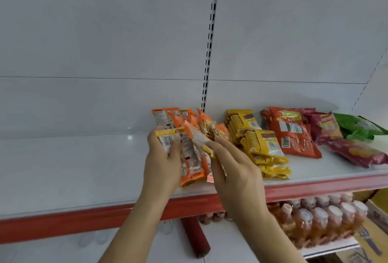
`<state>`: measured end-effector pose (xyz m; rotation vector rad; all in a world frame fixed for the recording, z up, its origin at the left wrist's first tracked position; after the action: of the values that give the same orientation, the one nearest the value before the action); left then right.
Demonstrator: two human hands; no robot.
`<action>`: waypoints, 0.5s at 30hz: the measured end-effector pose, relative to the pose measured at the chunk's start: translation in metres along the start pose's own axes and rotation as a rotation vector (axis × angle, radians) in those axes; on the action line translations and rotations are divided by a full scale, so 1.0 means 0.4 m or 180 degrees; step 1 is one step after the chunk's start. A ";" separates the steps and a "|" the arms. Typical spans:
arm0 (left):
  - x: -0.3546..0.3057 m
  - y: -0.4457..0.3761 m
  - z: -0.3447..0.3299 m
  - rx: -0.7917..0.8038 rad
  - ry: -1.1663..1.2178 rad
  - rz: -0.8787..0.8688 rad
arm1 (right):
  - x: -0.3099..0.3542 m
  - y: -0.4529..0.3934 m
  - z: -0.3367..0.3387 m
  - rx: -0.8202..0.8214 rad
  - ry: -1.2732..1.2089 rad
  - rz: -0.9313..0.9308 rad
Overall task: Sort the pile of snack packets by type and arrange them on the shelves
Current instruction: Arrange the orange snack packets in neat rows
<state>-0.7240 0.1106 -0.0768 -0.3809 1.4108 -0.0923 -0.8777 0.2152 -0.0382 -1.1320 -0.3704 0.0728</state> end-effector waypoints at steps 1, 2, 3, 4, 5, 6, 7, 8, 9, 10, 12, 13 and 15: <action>-0.004 0.005 -0.004 0.0029 0.0174 0.0098 | 0.027 0.016 -0.022 0.0049 -0.0067 0.0110; -0.005 0.009 -0.007 0.0069 0.0362 0.0228 | 0.055 0.030 -0.046 0.0146 -0.0138 0.0223; -0.009 0.010 -0.009 0.0103 0.0489 0.0315 | 0.077 0.043 -0.069 0.0298 -0.0247 0.0309; -0.014 0.008 -0.007 0.0133 0.0529 0.0325 | 0.094 0.051 -0.085 0.0499 -0.0430 0.0318; -0.018 0.005 -0.002 0.0156 0.0527 0.0311 | 0.101 0.056 -0.093 0.0707 -0.0676 0.0240; -0.016 -0.002 0.004 0.0164 0.0509 0.0319 | 0.102 0.057 -0.095 0.0895 -0.0946 0.0091; -0.007 -0.012 0.013 0.0141 0.0514 0.0351 | 0.094 0.058 -0.095 0.1028 -0.1163 -0.0081; 0.006 -0.021 0.024 0.0097 0.0519 0.0387 | 0.077 0.060 -0.090 0.1041 -0.1238 -0.0214; 0.019 -0.029 0.034 0.0049 0.0524 0.0428 | 0.049 0.060 -0.083 0.0975 -0.1132 -0.0313; 0.030 -0.035 0.044 0.0013 0.0535 0.0458 | 0.018 0.060 -0.078 0.0935 -0.0848 -0.0385; 0.044 -0.045 0.060 -0.0015 0.0576 0.0498 | -0.041 0.073 -0.101 0.1331 -0.0002 -0.0483; 0.048 -0.049 0.066 -0.0013 0.0611 0.0514 | -0.067 0.087 -0.124 0.1642 0.0343 -0.0514; 0.053 -0.054 0.074 0.0010 0.0691 0.0549 | -0.094 0.102 -0.150 0.1921 0.0608 -0.0563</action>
<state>-0.6880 0.0902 -0.0869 -0.2505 1.6519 0.0053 -0.8880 0.1713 -0.1065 -0.5016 -0.2505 -0.0764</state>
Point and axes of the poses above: each hand's wrist, its own y-axis away from the middle knuckle, its own z-axis out of the back of the hand, x = y × z, the point moved 10 cm from there along -y, towards the middle knuckle, and after that the axes turned 9 degrees about -x, right-handed, at the moved point
